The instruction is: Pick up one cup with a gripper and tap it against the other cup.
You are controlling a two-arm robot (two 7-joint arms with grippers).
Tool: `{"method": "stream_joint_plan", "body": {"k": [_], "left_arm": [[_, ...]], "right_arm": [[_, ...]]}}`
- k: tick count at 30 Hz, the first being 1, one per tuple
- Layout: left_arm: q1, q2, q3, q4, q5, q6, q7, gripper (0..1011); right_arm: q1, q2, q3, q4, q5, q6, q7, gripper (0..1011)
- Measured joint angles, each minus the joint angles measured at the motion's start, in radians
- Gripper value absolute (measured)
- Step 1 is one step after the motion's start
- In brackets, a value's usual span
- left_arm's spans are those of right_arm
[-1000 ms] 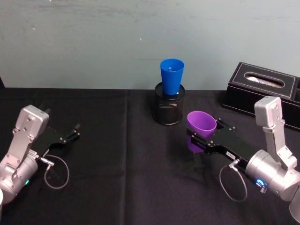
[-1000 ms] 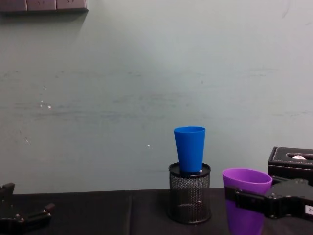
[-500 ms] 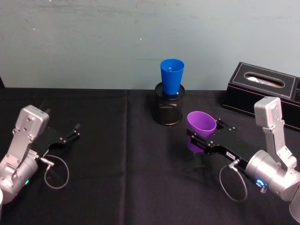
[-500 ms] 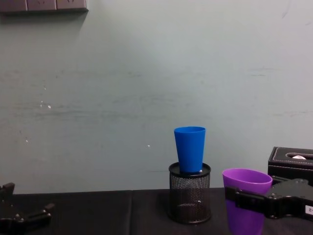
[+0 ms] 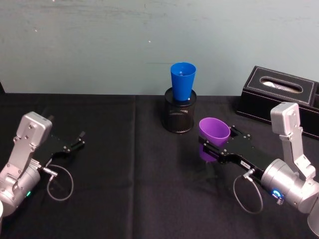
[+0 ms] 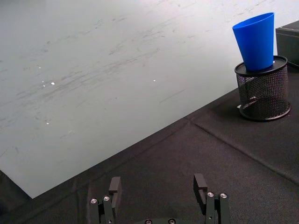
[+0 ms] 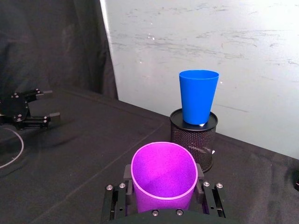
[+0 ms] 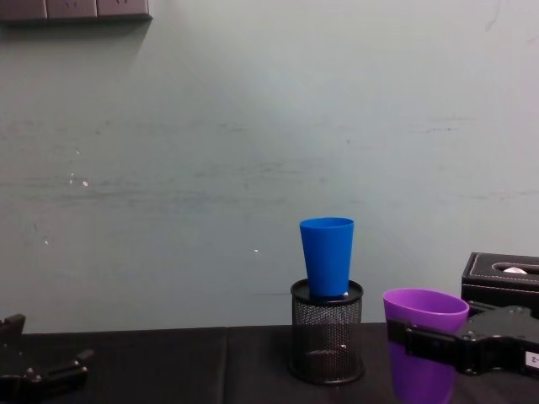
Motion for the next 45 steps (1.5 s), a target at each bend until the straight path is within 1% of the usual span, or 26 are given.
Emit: {"method": "stream_joint_plan", "body": {"k": [6, 18, 23, 29, 45], "left_arm": [[0.0, 0.0, 0.0, 0.0, 0.0, 0.0, 0.0, 1012], [0.0, 0.0, 0.0, 0.0, 0.0, 0.0, 0.0, 1011], [0.0, 0.0, 0.0, 0.0, 0.0, 0.0, 0.0, 1011], [0.0, 0.0, 0.0, 0.0, 0.0, 0.0, 0.0, 1012], [0.0, 0.0, 0.0, 0.0, 0.0, 0.0, 0.0, 1011]], "right_arm": [[0.002, -0.002, -0.002, 0.016, 0.0, -0.004, 0.003, 732], [0.027, -0.016, -0.023, 0.091, -0.011, -0.052, 0.033, 732], [0.037, -0.021, -0.029, 0.123, -0.016, -0.063, 0.041, 731], [0.039, -0.023, -0.035, 0.138, -0.023, -0.066, 0.046, 732], [0.029, -0.028, -0.051, 0.152, -0.036, -0.068, 0.056, 731]]}}
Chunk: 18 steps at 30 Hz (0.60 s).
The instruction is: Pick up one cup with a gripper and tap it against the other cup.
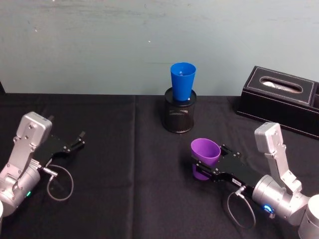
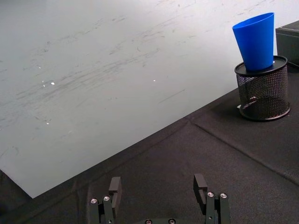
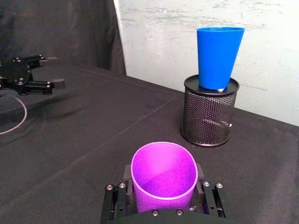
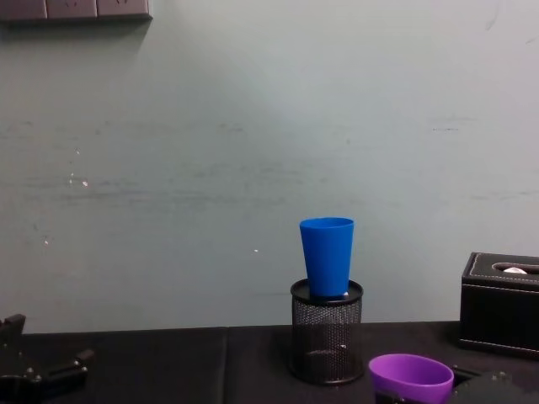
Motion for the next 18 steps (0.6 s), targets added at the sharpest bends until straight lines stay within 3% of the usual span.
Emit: {"method": "stream_joint_plan", "body": {"k": [18], "left_arm": [[0.0, 0.0, 0.0, 0.0, 0.0, 0.0, 0.0, 1011]], "right_arm": [[-0.003, 0.0, 0.002, 0.005, 0.001, -0.003, 0.002, 731]]}}
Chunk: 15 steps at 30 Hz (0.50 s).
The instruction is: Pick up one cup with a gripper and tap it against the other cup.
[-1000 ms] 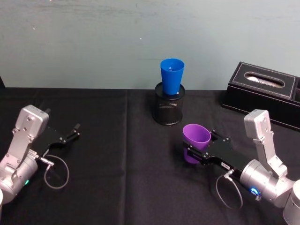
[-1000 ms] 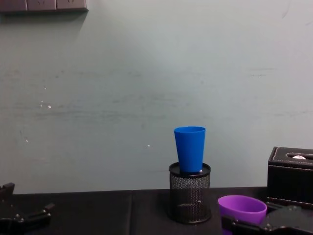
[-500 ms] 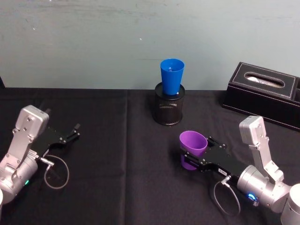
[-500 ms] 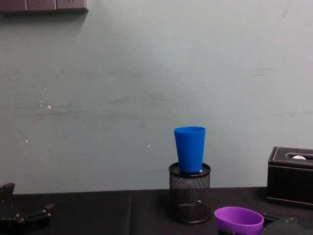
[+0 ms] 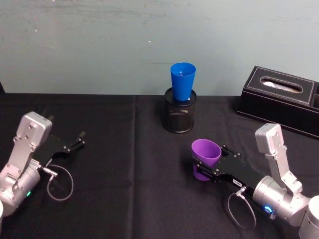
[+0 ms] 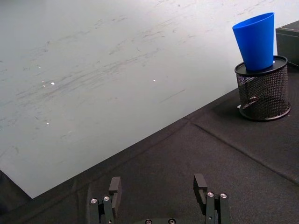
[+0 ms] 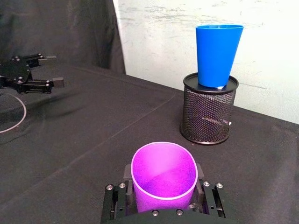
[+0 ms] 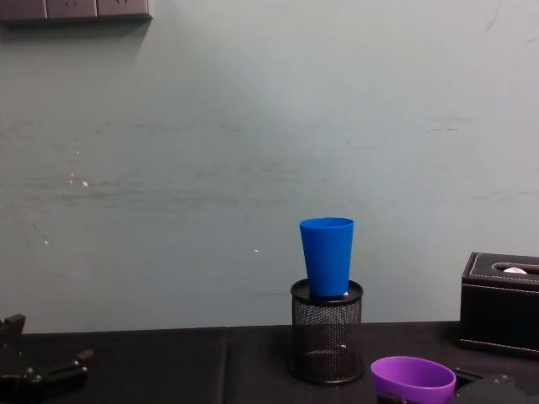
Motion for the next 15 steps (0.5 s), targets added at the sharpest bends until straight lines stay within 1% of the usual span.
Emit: {"method": "stream_joint_plan", "body": {"k": [8, 10, 11, 14, 15], "left_arm": [[0.0, 0.0, 0.0, 0.0, 0.0, 0.0, 0.0, 1011], [0.0, 0.0, 0.0, 0.0, 0.0, 0.0, 0.0, 1011], [0.0, 0.0, 0.0, 0.0, 0.0, 0.0, 0.0, 1011], [0.0, 0.0, 0.0, 0.0, 0.0, 0.0, 0.0, 1011], [0.0, 0.0, 0.0, 0.0, 0.0, 0.0, 0.0, 1011]], "right_arm": [[0.0, 0.0, 0.0, 0.0, 0.001, 0.0, 0.0, 735], [0.0, 0.0, 0.0, 0.0, 0.001, 0.0, 0.0, 781], [0.0, 0.0, 0.0, 0.0, 0.001, 0.0, 0.0, 822], [0.0, 0.0, 0.0, -0.001, 0.001, 0.0, 0.0, 875], [0.0, 0.0, 0.0, -0.001, 0.001, 0.0, 0.0, 924]]}}
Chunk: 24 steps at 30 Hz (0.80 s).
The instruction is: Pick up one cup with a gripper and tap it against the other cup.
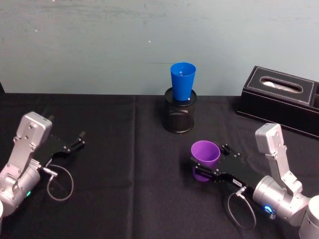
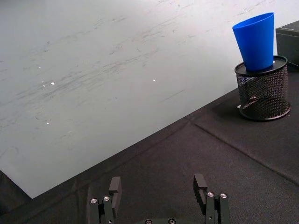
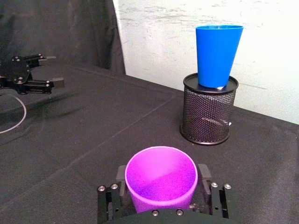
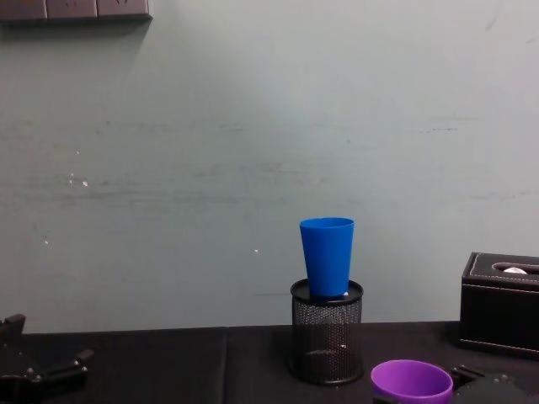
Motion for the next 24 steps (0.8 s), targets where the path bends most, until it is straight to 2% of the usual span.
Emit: {"method": "stream_joint_plan", "body": {"k": [4, 16, 24], "left_arm": [[0.0, 0.0, 0.0, 0.0, 0.0, 0.0, 0.0, 1011], [0.0, 0.0, 0.0, 0.0, 0.0, 0.0, 0.0, 1011], [0.0, 0.0, 0.0, 0.0, 0.0, 0.0, 0.0, 1011]], "right_arm": [[0.0, 0.0, 0.0, 0.0, 0.0, 0.0, 0.0, 1004], [0.0, 0.0, 0.0, -0.002, 0.0, 0.0, 0.0, 1003], [-0.007, 0.006, 0.007, -0.029, 0.011, -0.007, 0.007, 1003]]}}
